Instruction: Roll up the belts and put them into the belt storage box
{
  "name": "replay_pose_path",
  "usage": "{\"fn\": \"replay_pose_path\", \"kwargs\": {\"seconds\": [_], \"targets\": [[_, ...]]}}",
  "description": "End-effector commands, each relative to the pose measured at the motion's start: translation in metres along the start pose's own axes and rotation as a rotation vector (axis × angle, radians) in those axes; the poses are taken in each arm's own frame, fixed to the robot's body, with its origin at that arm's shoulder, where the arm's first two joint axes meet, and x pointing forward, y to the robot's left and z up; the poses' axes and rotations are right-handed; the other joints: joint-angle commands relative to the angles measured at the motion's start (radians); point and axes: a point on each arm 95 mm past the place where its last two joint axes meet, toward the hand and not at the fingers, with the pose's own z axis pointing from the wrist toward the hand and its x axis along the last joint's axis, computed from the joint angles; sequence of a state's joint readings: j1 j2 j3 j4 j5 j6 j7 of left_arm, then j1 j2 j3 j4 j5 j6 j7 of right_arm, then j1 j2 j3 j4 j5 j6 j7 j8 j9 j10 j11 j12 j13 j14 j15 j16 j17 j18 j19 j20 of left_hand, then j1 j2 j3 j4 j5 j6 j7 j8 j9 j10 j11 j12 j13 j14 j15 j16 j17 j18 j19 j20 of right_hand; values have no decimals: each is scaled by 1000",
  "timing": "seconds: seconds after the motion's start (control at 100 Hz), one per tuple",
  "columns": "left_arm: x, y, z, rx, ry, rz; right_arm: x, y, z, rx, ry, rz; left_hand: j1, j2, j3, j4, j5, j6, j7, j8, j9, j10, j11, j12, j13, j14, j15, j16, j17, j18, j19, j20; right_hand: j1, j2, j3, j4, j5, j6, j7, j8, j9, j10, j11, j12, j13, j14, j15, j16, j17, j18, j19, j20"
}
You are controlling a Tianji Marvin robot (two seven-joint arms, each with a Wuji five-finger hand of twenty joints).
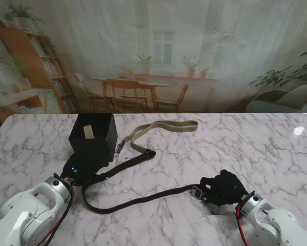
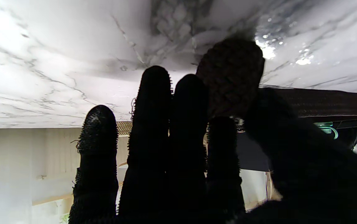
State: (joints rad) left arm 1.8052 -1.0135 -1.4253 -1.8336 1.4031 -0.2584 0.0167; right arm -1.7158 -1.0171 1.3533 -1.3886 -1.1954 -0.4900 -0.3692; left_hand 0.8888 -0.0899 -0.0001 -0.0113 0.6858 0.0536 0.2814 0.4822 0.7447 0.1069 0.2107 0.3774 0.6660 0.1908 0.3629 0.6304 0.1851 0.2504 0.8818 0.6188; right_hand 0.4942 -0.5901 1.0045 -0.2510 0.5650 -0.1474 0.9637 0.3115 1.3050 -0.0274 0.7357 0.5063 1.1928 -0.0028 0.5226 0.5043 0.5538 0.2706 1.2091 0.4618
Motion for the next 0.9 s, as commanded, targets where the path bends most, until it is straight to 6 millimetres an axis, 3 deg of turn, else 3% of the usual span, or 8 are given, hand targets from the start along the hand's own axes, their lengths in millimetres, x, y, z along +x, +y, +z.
{"fn": "replay_pose_path", "kwargs": {"seconds": [0.0,0.13,0.33,0.41,0.46,0.55,0.73,0.89], "targets": [[1,3,0,-14,3,-5,0,-3,0,7,-5,3,9,37,-18,1,-20,22,-18,-11,7,24,15,9,-2,17,-1,9,-13,39,-11,-9,21,40,107,113,-121,54,-185,-7,92,-50,97,-1,52,-40,49,21,7,-9,25,-12],[1,3,0,-14,3,-4,1,-4,1,-3,-11,16,9,37,-18,2,-22,21,-18,-12,8,23,17,10,0,16,0,9,-13,39,-10,-9,66,46,108,124,-412,-59,-225,-53,127,-12,99,10,93,-7,82,29,12,7,30,-13],[1,3,0,-13,3,-4,3,-5,1,18,-20,28,10,35,-18,2,-24,22,-18,-14,10,21,18,11,1,16,1,10,-12,39,-10,-9,120,76,112,132,-285,-286,-200,-60,147,15,102,25,110,20,92,26,10,34,26,-15],[1,3,0,-12,3,-4,4,-4,1,24,-13,24,10,36,-18,2,-23,22,-18,-14,9,22,18,11,0,16,1,10,-13,40,-10,-9,106,76,90,120,-56,-232,-174,-36,151,8,58,20,97,-4,69,13,5,22,19,-17],[1,3,0,-12,3,-4,4,-3,0,38,-4,19,9,36,-18,1,-23,21,-17,-14,10,23,19,11,1,17,1,10,-13,40,-10,-9,110,26,50,15,46,-159,-86,-168,153,-15,8,7,63,-38,9,-6,-8,6,7,-18],[1,3,0,-14,3,-4,3,-1,1,36,10,1,11,36,-18,2,-20,22,-15,-14,10,22,18,11,0,16,0,10,-13,39,-11,-9,78,-38,19,-26,161,-46,53,-259,152,-55,-11,-4,30,-98,-48,-41,-10,-29,1,-21],[1,3,0,-15,3,-6,3,5,1,54,24,4,10,37,-18,2,-19,22,-14,-14,10,21,19,11,0,16,1,10,-13,39,-10,-9,-59,-28,-33,-23,348,71,16,-129,158,-98,-61,-96,3,-143,-96,-134,-14,-69,13,-15],[1,3,2,-18,6,-9,4,21,-3,171,60,-23,9,37,-19,1,-19,21,-14,-14,10,22,19,11,1,17,1,10,-13,38,-10,-9,-193,6,-83,102,322,153,-202,90,115,-115,-286,-215,-107,-161,-174,-219,-73,-66,-20,-23]]}}
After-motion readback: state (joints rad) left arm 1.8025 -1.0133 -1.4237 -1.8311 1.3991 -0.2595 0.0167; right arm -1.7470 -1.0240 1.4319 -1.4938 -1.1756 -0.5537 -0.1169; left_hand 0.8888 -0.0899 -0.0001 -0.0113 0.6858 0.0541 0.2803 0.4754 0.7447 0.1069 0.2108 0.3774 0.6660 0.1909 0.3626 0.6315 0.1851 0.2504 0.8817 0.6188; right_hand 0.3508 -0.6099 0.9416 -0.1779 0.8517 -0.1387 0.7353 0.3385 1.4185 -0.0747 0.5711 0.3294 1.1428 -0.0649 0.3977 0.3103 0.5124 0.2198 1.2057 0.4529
